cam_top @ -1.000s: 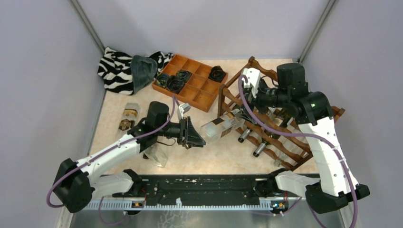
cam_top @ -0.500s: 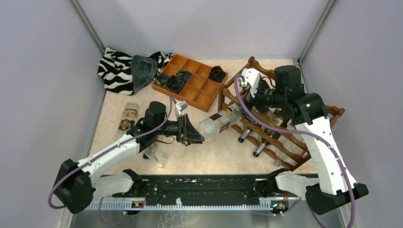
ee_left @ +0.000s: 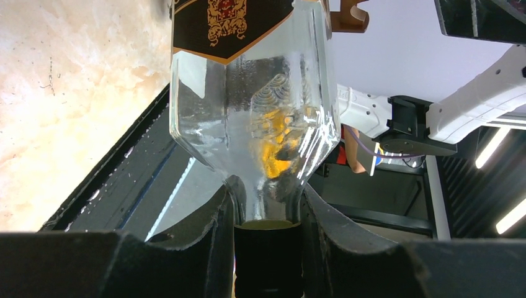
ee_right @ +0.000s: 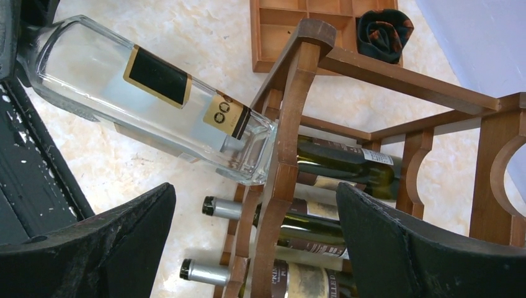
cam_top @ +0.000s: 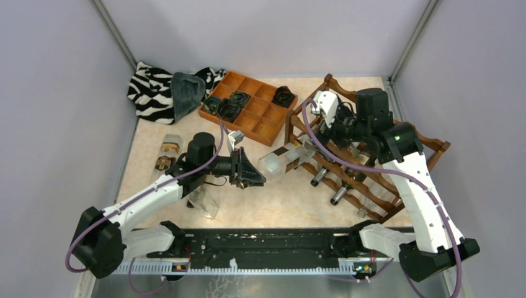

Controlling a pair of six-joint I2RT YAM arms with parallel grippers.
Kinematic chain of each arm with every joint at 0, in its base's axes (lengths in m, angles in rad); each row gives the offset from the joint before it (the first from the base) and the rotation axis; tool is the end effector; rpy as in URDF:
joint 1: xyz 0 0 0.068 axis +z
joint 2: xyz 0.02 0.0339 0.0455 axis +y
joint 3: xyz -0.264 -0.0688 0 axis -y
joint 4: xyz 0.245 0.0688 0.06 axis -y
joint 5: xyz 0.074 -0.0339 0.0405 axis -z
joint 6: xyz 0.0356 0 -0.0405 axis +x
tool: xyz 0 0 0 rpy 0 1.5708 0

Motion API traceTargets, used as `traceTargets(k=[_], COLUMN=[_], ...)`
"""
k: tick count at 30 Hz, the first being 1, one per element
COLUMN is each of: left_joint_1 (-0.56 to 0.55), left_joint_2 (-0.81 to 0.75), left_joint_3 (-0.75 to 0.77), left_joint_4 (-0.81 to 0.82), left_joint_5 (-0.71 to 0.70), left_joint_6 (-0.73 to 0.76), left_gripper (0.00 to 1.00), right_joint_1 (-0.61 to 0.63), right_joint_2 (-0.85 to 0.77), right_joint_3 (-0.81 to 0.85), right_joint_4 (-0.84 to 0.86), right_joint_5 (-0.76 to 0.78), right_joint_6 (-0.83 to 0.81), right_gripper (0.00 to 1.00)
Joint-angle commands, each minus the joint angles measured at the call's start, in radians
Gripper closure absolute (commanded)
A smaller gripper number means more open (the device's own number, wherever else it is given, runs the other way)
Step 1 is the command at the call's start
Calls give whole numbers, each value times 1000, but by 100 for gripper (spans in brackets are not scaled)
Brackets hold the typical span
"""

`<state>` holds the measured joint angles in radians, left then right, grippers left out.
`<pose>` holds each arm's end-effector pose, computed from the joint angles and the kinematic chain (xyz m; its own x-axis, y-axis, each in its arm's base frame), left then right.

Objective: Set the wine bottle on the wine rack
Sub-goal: Place the wine bottle in the wine rack.

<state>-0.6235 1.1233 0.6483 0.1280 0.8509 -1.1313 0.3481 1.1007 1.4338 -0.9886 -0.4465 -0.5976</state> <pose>0.1814 -0.1635 0.2597 -0.9853 -0.0263 -0.1687 0.1582 0.2318 -0.9598 0.1794 0.0815 0.4210 -0.1195 -0.5833 -0.8034 -0.8428 0.4874 -0.2284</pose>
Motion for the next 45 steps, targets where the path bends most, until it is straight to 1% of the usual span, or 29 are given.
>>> traceTargets(k=[1, 8, 13, 20, 24, 27, 29, 33, 36, 39, 45], left_joint_1=[15, 26, 29, 30, 29, 29, 28, 30, 29, 29, 30], left_joint_2=[-34, -34, -17, 38, 58, 86, 92, 76, 56, 34, 3], left_joint_3=[35, 29, 30, 7, 7, 19, 24, 31, 34, 42, 76], left_joint_4=[253, 258, 273, 378, 399, 404, 394, 323, 285, 243, 163], left_joint_5=[58, 90, 60, 42, 16, 31, 37, 35, 35, 27, 14], left_joint_6=[15, 13, 24, 31, 54, 57, 66, 112, 127, 150, 199], left_gripper=[100, 100, 100, 100, 100, 100, 100, 100, 100, 100, 100], right_joint_1=[-11, -12, -15, -17, -18, -18, -18, -18, -18, -19, -18], right_joint_2=[-16, -23, -21, -19, -19, -18, -17, -16, -17, -26, -51], right_joint_3=[4, 2, -2, -17, -22, -27, -32, -49, -54, -39, -18], right_joint_4=[42, 40, 45, 51, 53, 56, 57, 66, 67, 59, 28], right_joint_5=[5, 5, 3, 8, 7, 11, 24, 53, 40, 9, -109], right_joint_6=[18, 19, 20, 21, 22, 22, 22, 18, 19, 14, -12], right_gripper=[2, 2, 2, 2, 2, 2, 2, 2, 3, 3, 3])
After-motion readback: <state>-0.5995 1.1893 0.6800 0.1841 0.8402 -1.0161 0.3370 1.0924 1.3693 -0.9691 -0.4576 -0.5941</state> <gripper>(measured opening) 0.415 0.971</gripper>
